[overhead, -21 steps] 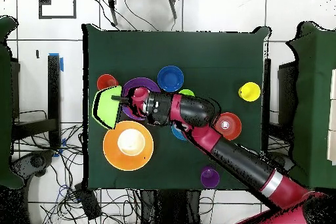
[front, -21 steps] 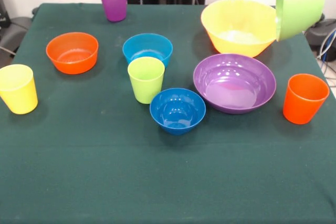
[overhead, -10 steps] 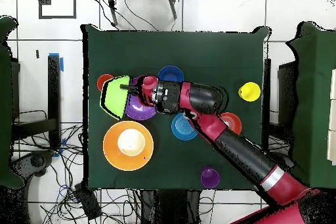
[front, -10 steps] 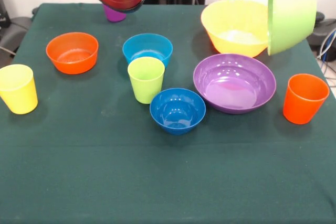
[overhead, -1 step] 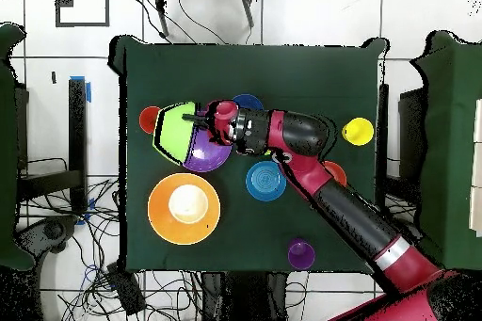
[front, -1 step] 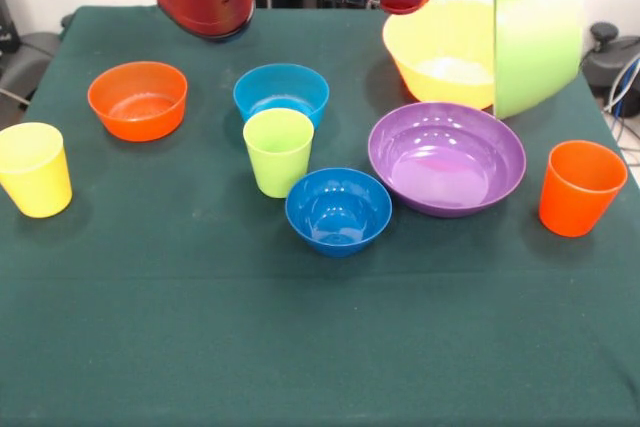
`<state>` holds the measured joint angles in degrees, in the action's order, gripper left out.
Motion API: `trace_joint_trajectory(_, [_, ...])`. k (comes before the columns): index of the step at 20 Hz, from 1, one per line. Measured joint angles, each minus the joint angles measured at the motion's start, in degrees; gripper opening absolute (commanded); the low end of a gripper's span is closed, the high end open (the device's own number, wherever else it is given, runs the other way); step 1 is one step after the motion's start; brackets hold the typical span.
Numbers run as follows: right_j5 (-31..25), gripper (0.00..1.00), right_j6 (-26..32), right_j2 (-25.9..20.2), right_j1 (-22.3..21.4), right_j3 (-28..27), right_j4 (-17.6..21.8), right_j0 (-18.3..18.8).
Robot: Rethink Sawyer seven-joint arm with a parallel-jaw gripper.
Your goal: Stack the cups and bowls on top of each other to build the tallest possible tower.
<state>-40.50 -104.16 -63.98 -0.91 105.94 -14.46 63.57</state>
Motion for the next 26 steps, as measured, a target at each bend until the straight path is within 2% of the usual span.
trace_joint_trajectory(9, [-3.13,0.00,0.00,0.81,0.72,0.31,0.01,1.88])
trace_joint_trajectory(16, [-8.25,0.00,0.00,2.75,3.34,1.47,-0.01,6.18])
trace_joint_trajectory(26, [-8.44,0.00,0.00,4.28,6.85,5.79,-0.04,12.00])
